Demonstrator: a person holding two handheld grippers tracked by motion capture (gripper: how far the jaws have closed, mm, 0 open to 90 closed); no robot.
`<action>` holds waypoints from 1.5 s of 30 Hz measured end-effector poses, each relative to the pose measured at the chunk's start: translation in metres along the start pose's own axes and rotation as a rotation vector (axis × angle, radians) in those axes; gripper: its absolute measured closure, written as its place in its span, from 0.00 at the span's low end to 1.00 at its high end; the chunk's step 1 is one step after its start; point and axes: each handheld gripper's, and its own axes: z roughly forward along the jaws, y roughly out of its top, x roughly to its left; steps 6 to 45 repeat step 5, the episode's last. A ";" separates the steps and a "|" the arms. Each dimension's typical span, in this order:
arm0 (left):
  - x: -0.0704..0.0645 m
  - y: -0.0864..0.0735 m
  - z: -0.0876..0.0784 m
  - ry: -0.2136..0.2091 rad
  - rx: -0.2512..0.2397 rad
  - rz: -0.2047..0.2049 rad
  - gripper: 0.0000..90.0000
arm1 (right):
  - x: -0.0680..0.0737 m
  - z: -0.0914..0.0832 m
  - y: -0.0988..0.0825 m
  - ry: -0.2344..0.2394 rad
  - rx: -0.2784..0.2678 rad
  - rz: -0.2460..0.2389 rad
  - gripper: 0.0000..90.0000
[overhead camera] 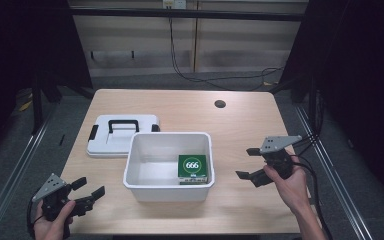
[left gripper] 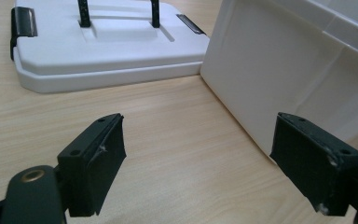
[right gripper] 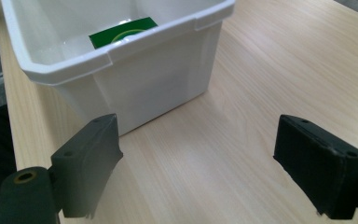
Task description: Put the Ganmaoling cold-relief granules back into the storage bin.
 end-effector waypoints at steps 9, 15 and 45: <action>-0.001 0.000 0.000 -0.006 -0.005 0.006 0.19 | -0.007 0.001 -0.018 -0.034 -0.013 0.038 0.15; -0.001 0.000 0.000 -0.006 -0.005 0.006 0.19 | -0.007 0.001 -0.018 -0.034 -0.013 0.038 0.15; -0.001 0.000 0.000 -0.006 -0.005 0.006 0.19 | -0.007 0.001 -0.018 -0.034 -0.013 0.038 0.15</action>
